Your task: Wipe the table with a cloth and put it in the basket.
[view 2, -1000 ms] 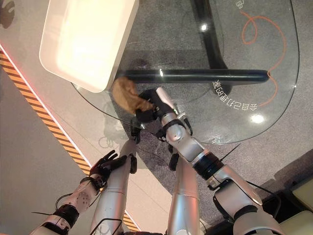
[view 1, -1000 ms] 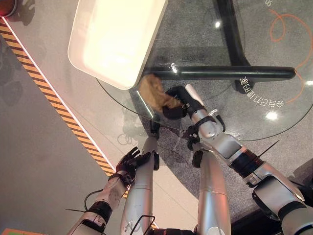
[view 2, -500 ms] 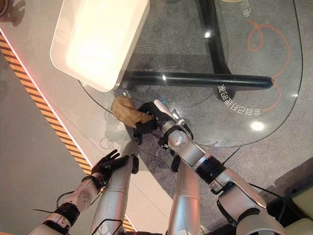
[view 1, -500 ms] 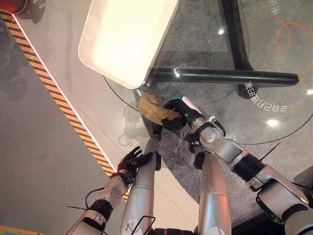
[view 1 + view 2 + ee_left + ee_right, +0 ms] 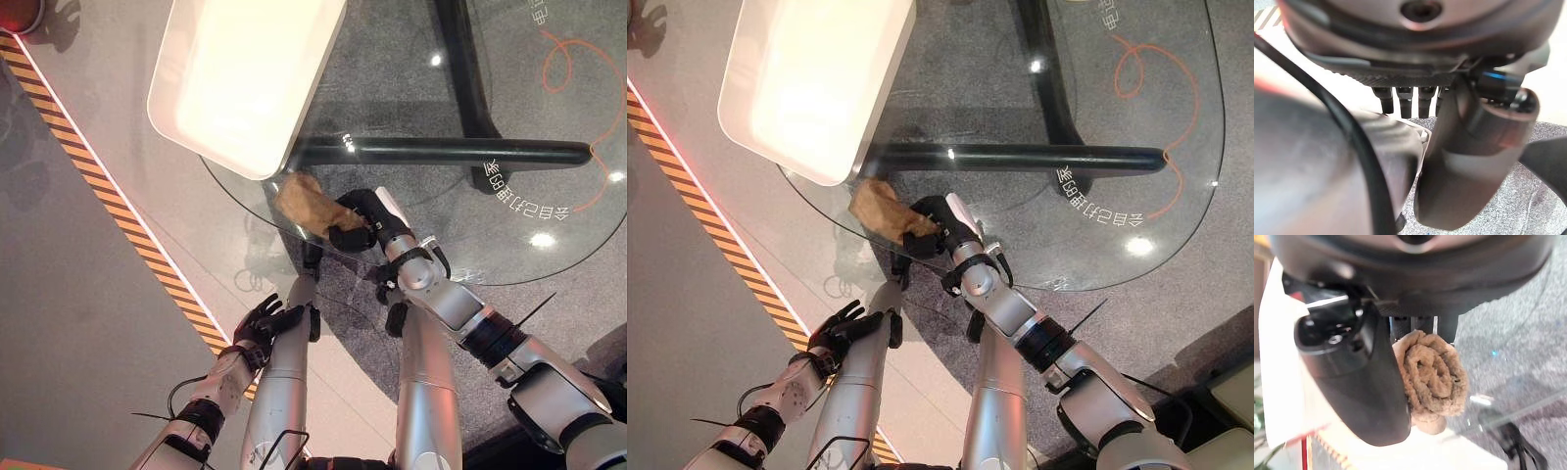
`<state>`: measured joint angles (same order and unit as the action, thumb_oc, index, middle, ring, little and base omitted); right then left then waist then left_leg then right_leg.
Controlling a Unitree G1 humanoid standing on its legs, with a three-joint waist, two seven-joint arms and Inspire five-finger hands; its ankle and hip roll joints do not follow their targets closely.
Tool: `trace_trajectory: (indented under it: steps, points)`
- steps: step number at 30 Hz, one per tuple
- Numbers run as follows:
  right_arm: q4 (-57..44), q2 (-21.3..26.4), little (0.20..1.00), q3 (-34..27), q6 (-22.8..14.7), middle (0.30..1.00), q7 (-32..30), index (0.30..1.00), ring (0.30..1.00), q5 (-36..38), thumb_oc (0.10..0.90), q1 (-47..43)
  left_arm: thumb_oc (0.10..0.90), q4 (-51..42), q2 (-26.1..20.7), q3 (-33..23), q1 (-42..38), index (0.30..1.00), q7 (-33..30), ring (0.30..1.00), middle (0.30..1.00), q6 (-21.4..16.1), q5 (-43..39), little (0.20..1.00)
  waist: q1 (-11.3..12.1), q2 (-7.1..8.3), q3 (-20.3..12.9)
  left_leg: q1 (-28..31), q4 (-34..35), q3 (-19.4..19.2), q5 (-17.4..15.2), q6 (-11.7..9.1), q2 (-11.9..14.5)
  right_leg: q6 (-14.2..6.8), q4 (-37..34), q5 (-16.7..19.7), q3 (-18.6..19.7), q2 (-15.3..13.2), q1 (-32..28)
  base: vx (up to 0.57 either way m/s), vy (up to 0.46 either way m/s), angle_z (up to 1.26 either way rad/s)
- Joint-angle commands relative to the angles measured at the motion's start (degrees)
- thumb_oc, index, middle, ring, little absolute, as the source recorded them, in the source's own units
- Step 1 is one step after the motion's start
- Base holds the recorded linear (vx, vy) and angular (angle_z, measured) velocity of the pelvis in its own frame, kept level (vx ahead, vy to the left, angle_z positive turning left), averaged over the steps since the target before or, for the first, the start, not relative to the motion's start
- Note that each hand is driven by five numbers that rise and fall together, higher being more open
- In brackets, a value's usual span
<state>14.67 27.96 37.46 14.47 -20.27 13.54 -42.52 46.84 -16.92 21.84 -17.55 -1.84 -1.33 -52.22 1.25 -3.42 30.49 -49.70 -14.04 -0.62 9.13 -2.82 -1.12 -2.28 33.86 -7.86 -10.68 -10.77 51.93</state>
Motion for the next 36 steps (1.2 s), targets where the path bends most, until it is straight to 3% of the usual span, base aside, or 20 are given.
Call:
trace_trajectory:
  steps: [1,14,24,27,28,31,32,36]
  points:
    - [-2.7,3.1,0.200,-6.0,-2.8,0.300,-6.8,0.300,0.300,-1.3,0.100,-0.4,0.800,-1.3,2.2,1.9,4.8,0.900,1.9,0.900,0.900,0.1,-1.6,0.900,0.1,-0.64,-0.7,-0.5,-11.6,-6.8,-13.2,0.5,-0.2,-3.4,-10.7,8.7,0.1,2.7,0.8,0.00,0.000,0.00]
    - [3.2,8.4,0.200,-14.4,-5.3,0.300,-12.9,0.300,0.300,3.6,0.100,-1.6,0.800,-1.7,1.4,1.5,6.0,0.900,2.1,0.900,0.900,-0.7,-2.1,0.900,-0.1,-0.25,-0.7,-0.3,-11.3,-6.3,-13.7,0.6,-0.2,-3.4,-11.4,9.1,0.6,3.6,0.6,0.00,-0.009,-0.01]
    - [7.0,11.5,0.200,-20.4,-8.2,0.300,-18.6,0.300,0.300,5.5,0.100,3.7,0.800,-2.7,0.7,1.3,6.7,0.900,3.1,0.900,0.900,-1.8,-3.6,0.900,-1.4,-0.46,-0.7,-0.6,-11.2,-6.7,-14.0,0.8,-0.2,-3.5,-11.6,9.1,1.6,4.4,1.0,0.00,0.006,-0.04]
    - [9.0,12.8,0.200,-21.7,-10.3,0.300,-21.1,0.300,0.300,7.3,0.100,4.7,0.800,-3.2,0.3,1.2,7.0,0.900,2.9,0.900,0.900,-2.0,-3.8,0.900,-1.5,-0.56,-0.7,-0.8,-11.4,-6.7,-14.1,0.9,-0.2,-3.7,-11.7,9.2,1.8,4.4,1.1,-0.02,-0.006,-0.01]
    - [9.4,13.3,0.200,-22.5,-10.9,0.300,-22.2,0.300,0.300,8.0,0.100,3.8,0.800,-3.3,0.1,0.7,5.9,0.900,2.8,0.900,0.900,-2.0,-3.8,0.900,-1.8,-0.39,-0.7,-2.9,-10.8,-7.1,-12.1,1.2,-0.5,-3.2,-12.6,11.2,1.5,4.2,3.0,-0.06,-0.017,-0.04]
    - [10.8,13.5,0.200,-25.1,-14.3,0.300,-26.6,0.300,0.300,10.4,0.100,6.3,0.800,-3.5,-0.2,1.0,7.6,0.900,2.8,0.900,0.900,-2.4,-4.0,0.900,-1.9,-0.57,-0.7,-0.9,-11.3,-6.6,-14.1,0.8,-0.4,-3.8,-12.1,9.5,2.1,4.6,1.2,0.02,-0.010,-0.07]
    - [10.8,13.7,0.200,-25.8,-14.4,0.300,-27.2,0.300,0.300,10.4,0.100,5.6,0.800,-3.6,-0.2,0.7,6.6,0.900,2.8,0.900,0.900,-2.5,-4.0,0.900,-2.1,-0.44,-0.7,-2.9,-10.8,-7.0,-12.3,1.1,-0.6,-3.3,-12.9,11.3,1.8,4.4,2.9,-0.05,-0.015,-0.06]
    - [11.7,14.1,0.200,-28.7,-17.7,0.300,-32.9,0.300,0.300,10.1,0.100,7.3,0.800,-4.3,-0.5,0.8,7.1,0.900,3.0,0.900,0.900,-2.7,-4.7,0.900,-2.3,-0.72,-0.7,-2.8,-10.6,-7.1,-12.5,1.3,-0.8,-3.4,-13.2,11.3,2.0,4.5,2.8,0.00,-0.004,-0.06]
